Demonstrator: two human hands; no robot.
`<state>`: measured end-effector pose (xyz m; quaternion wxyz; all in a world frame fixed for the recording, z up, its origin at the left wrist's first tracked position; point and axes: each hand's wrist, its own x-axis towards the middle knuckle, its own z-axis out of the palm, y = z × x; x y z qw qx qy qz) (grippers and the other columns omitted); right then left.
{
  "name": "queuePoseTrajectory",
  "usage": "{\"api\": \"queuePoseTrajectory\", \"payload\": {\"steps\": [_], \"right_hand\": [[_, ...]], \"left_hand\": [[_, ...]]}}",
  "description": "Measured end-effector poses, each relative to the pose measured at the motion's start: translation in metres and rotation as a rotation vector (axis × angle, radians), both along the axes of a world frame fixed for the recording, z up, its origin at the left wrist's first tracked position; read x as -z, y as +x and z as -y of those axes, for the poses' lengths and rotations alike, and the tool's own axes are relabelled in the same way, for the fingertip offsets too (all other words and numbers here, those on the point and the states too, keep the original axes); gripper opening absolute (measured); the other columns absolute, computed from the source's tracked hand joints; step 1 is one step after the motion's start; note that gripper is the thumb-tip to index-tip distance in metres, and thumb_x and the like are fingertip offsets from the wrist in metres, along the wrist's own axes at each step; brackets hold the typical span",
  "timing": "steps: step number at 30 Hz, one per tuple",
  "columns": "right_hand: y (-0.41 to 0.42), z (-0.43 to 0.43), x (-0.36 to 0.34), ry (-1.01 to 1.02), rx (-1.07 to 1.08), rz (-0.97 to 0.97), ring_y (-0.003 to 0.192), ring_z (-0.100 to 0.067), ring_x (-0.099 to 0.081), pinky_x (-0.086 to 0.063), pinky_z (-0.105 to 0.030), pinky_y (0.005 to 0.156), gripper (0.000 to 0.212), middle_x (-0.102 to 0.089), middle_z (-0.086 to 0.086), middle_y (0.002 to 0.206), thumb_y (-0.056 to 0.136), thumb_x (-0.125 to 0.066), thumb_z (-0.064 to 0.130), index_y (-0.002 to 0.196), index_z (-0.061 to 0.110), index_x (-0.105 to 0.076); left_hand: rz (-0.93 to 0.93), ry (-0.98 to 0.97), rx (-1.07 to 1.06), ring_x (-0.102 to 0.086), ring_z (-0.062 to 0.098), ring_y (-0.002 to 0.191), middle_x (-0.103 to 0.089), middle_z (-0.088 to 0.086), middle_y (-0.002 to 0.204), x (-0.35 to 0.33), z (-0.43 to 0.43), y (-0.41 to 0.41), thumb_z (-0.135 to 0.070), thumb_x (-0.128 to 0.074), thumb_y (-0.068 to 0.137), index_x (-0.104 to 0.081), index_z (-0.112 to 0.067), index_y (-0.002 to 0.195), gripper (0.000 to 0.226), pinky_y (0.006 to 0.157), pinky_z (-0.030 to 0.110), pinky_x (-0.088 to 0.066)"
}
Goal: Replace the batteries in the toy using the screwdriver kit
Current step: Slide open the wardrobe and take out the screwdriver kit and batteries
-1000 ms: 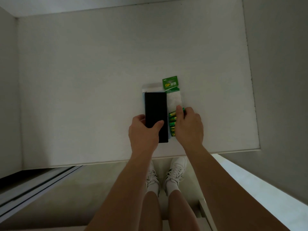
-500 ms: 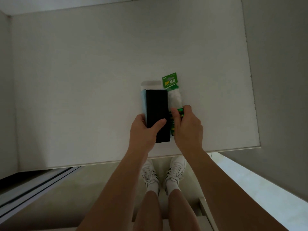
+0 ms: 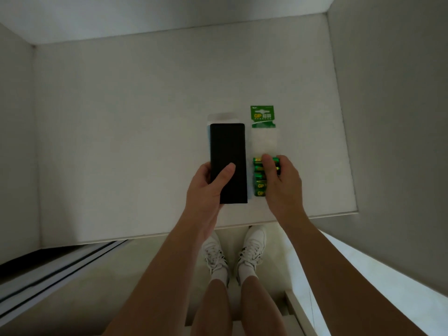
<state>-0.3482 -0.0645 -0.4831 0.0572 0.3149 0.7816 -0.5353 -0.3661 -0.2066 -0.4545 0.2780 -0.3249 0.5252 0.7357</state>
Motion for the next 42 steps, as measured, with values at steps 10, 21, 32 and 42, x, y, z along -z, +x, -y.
{"api": "queuePoseTrajectory", "payload": {"steps": [10, 21, 32, 42], "right_hand": [[0.012, 0.005, -0.139, 0.000, 0.073, -0.109, 0.059, 0.007, -0.056, -0.043, -0.010, 0.054, 0.032, -0.058, 0.005, 0.071, 0.102, -0.048, 0.035, 0.088, 0.007, -0.056], [0.037, 0.011, -0.293, -0.003, 0.067, -0.268, 0.059, 0.002, -0.057, -0.045, -0.013, 0.052, 0.032, -0.060, 0.003, 0.072, 0.101, -0.047, 0.035, 0.091, 0.007, -0.057], [0.060, 0.033, -0.387, 0.079, 0.186, -0.379, 0.061, 0.003, -0.059, -0.046, -0.012, 0.054, 0.025, -0.061, 0.005, 0.074, 0.102, -0.048, 0.034, 0.088, 0.016, -0.057], [0.149, 0.060, -0.409, 0.153, 0.589, -0.331, 0.066, -0.014, -0.065, -0.054, -0.031, 0.056, 0.030, -0.065, -0.002, 0.074, 0.100, -0.050, 0.040, 0.087, 0.013, -0.058]], "left_hand": [[-0.151, 0.063, -0.005, -0.073, 0.022, 0.097, -0.073, 0.008, 0.112, -0.143, 0.000, 0.010, -0.024, -0.071, 0.076, -0.059, -0.009, 0.122, 0.050, 0.073, 0.035, -0.060], [-0.345, 0.102, -0.041, -0.071, 0.024, 0.099, -0.071, 0.012, 0.112, -0.301, 0.005, 0.038, -0.019, -0.066, 0.080, -0.057, -0.006, 0.122, 0.045, 0.075, 0.034, -0.060], [-0.479, 0.141, 0.126, -0.074, 0.021, 0.094, -0.075, 0.002, 0.103, -0.378, 0.027, 0.051, -0.023, -0.070, 0.075, -0.060, -0.010, 0.117, 0.045, 0.070, 0.032, -0.060], [-0.484, 0.169, 0.537, -0.073, 0.024, 0.100, -0.072, 0.007, 0.111, -0.391, 0.034, 0.090, -0.029, -0.072, 0.074, -0.061, -0.013, 0.122, 0.051, 0.076, 0.038, -0.059]]}}
